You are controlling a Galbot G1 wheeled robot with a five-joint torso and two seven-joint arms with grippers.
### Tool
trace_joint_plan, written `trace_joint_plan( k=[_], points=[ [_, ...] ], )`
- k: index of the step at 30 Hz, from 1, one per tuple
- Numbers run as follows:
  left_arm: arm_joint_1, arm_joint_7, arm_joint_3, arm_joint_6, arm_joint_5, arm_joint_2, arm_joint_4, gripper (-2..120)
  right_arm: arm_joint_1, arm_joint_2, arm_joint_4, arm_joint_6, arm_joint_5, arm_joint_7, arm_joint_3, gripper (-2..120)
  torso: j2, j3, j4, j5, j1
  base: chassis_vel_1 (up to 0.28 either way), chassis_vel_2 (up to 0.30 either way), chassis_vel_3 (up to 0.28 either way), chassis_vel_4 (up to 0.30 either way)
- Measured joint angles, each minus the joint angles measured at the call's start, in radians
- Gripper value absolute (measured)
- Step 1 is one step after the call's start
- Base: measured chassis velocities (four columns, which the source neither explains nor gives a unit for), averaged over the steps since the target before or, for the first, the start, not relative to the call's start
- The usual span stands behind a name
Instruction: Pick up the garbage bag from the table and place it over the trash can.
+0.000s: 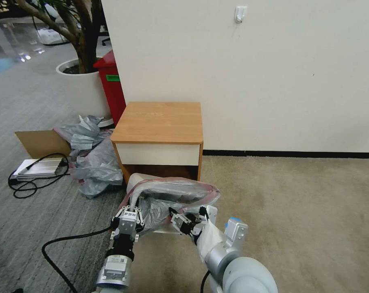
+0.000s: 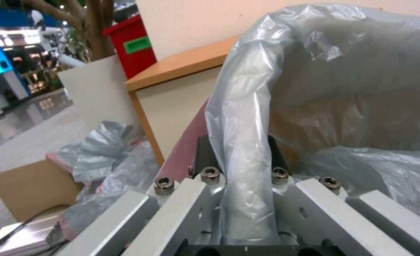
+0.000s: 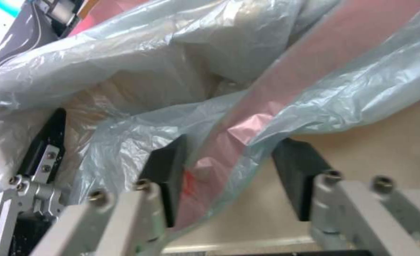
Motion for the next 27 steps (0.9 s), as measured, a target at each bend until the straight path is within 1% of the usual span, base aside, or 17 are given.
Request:
trace_joint_plan(
  k=[1, 2, 5, 6, 8, 10, 11, 12, 17, 20, 21, 23, 24, 25, 27],
  points=[
    [-0.002, -0.001, -0.004, 0.004, -0.01, -0.002, 0.0, 3, -0.006, -0.002, 0.001, 0.0, -0.009, -0.009, 0.001, 39, 0.0, 0.0, 0.0, 0.0, 0.0, 0.0, 0.0, 0.0, 0.0],
    [-0.002, -0.001, -0.004, 0.004, -0.01, -0.002, 0.0, 3, -0.006, -0.002, 0.001, 0.0, -0.009, -0.009, 0.001, 39, 0.0, 0.0, 0.0, 0.0, 0.0, 0.0, 0.0, 0.0, 0.0],
    [-0.007, -0.013, -0.012, 0.024, -0.05, -0.006, -0.002, 3, -0.025, -0.008, 0.006, 0.002, -0.034, -0.037, 0.002, 25, 0.0, 0.0, -0.0001, 0.0, 0.0, 0.0, 0.0, 0.0, 0.0],
    [-0.007, -0.013, -0.012, 0.024, -0.05, -0.006, -0.002, 3, -0.025, -0.008, 0.006, 0.002, -0.034, -0.037, 0.002, 25, 0.0, 0.0, -0.0001, 0.0, 0.0, 0.0, 0.0, 0.0, 0.0],
    [-0.009, -0.018, -0.014, 0.03, -0.061, -0.009, -0.002, 3, -0.029, -0.008, 0.006, 0.004, -0.043, -0.048, 0.001, 17, 0.0, 0.0, -0.0001, 0.0, 0.0, 0.0, 0.0, 0.0, 0.0],
    [-0.009, -0.021, -0.016, 0.034, -0.065, -0.014, -0.005, 3, -0.029, -0.008, 0.006, 0.006, -0.052, -0.06, 0.002, 7, 0.0, 0.0, -0.0001, 0.0, 0.0, 0.0, 0.0, 0.0, 0.0],
    [-0.009, -0.021, -0.016, 0.034, -0.065, -0.014, -0.005, 3, -0.029, -0.008, 0.006, 0.006, -0.052, -0.06, 0.002, 7, 0.0, 0.0, -0.0001, 0.0, 0.0, 0.0, 0.0, 0.0, 0.0],
    [-0.009, -0.021, -0.017, 0.035, -0.066, -0.015, -0.005, 3, -0.029, -0.008, 0.006, 0.006, -0.054, -0.063, 0.002, 2, 0.0, 0.0, -0.0001, 0.0, 0.0, 0.0, 0.0, 0.0, 0.0],
    [-0.012, -0.025, -0.021, 0.044, -0.082, -0.023, -0.01, 3, -0.033, -0.008, 0.003, 0.01, -0.07, -0.078, 0.001, 0, 0.0, 0.0, 0.0, 0.0, 0.0, 0.0, 0.0, 0.0, 0.0],
    [-0.02, -0.039, -0.026, 0.069, -0.126, -0.029, -0.016, 3, -0.041, -0.01, -0.001, 0.016, -0.084, -0.089, 0.003, 0, 0.0, 0.0, -0.0001, 0.0, 0.0, 0.0, 0.0, 0.0, 0.0],
    [-0.02, -0.039, -0.026, 0.069, -0.126, -0.029, -0.016, 3, -0.041, -0.01, -0.001, 0.016, -0.084, -0.089, 0.003, 0, 0.0, 0.0, -0.0001, 0.0, 0.0, 0.0, 0.0, 0.0, 0.0],
    [-0.025, -0.052, -0.033, 0.096, -0.173, -0.031, -0.024, 3, -0.049, -0.014, -0.002, 0.019, -0.094, -0.099, 0.008, 0, 0.0, 0.0, -0.0001, 0.0, 0.0, 0.0, 0.0, 0.0, 0.0],
    [-0.028, -0.063, -0.036, 0.122, -0.223, -0.034, -0.036, 3, -0.054, -0.017, -0.003, 0.023, -0.101, -0.106, 0.013, 0, 0.0, 0.0, 0.0, 0.0, 0.0, 0.0, 0.0, 0.0, 0.0],
    [-0.028, -0.063, -0.036, 0.122, -0.223, -0.034, -0.036, 3, -0.054, -0.017, -0.003, 0.023, -0.101, -0.106, 0.013, 0, 0.0, 0.0, 0.0, 0.0, 0.0, 0.0, 0.0, 0.0, 0.0],
    [-0.03, -0.077, -0.043, 0.158, -0.303, -0.037, -0.051, 3, -0.062, -0.023, -0.004, 0.027, -0.11, -0.114, 0.021, 0, 0.0, 0.0, -0.0001, 0.0, 0.0, 0.0, 0.0, 0.0, 0.0]
  ],
)
